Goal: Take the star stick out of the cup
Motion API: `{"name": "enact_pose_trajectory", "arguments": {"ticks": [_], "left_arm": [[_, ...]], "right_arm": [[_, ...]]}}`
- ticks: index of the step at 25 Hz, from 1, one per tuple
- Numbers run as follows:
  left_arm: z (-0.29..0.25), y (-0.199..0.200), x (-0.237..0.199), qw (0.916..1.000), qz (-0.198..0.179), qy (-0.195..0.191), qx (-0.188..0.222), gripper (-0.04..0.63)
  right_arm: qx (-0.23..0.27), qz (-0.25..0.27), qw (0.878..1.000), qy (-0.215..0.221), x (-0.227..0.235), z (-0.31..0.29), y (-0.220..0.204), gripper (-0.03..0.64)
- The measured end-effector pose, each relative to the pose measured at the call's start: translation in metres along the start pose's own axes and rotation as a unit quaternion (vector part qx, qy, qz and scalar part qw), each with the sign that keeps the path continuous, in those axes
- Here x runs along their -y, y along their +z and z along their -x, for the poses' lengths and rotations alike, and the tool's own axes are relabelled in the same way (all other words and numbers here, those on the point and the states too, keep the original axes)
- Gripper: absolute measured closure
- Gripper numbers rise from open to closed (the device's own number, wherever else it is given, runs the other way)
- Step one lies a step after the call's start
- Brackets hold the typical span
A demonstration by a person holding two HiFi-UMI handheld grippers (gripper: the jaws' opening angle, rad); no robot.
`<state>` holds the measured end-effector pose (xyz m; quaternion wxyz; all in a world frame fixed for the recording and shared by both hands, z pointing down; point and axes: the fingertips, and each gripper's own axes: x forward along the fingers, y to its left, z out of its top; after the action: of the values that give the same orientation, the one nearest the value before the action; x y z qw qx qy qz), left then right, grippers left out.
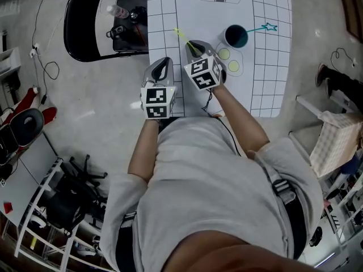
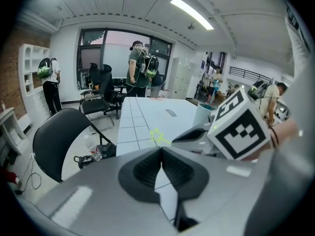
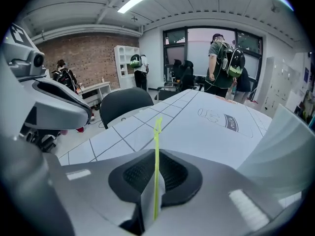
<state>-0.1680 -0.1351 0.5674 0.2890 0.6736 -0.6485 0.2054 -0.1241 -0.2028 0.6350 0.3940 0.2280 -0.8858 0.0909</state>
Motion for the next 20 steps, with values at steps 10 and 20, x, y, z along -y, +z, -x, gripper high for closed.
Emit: {"name": "enact_pose_trajectory", "arguments": {"ticks": [10, 20], "left_arm": [[0.003, 0.030, 0.017, 0.9990, -0.031, -0.021, 0.024, 0.592], [-0.004, 0.119, 0.103, 0.9799, -0.148, -0.108, 0.078, 0.592]], "right_arm": [[0.074, -0.024, 0.996, -0.039, 0.013, 0.048, 0.027, 0.601], [0.167, -0.109, 0.972, -0.121, 0.078, 0.157, 0.020, 0.618]]}}
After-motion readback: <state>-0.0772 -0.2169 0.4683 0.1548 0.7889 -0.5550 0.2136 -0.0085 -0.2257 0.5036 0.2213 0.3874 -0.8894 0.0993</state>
